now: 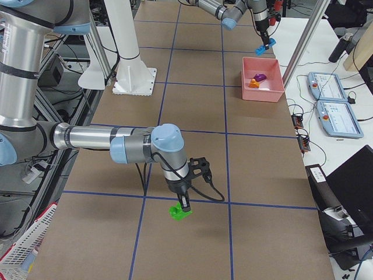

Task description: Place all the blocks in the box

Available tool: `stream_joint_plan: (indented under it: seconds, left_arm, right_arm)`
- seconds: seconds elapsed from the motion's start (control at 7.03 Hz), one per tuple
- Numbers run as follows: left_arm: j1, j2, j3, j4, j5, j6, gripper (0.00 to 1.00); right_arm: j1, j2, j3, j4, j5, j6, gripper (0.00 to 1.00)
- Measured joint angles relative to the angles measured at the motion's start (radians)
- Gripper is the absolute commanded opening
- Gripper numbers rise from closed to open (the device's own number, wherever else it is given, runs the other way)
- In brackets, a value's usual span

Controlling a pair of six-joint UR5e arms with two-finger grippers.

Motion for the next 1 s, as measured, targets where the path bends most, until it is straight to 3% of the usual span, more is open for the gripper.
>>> stream_joint_plan:
  seconds: [0.57, 0.71, 1.0]
  left_arm:
    - [0.046, 0.0, -0.001, -0.016, 0.082, -0.001, 1.0]
    - [0.025, 0.0, -0.005, -0.009, 0.06, 0.001, 1.0]
    - [-0.057, 0.016, -0.018, 0.032, -0.077, 0.012, 1.0]
  right_arm:
    - [0.009, 0.36, -0.019, -0.185, 0.076, 0.178, 0.0]
    - [-0.003, 0.444, -0.032, -0.201, 0.128, 0.278, 0.0]
    - [-0.072, 0.595, -0.039, -0.209, 0.259, 0.53, 0.0]
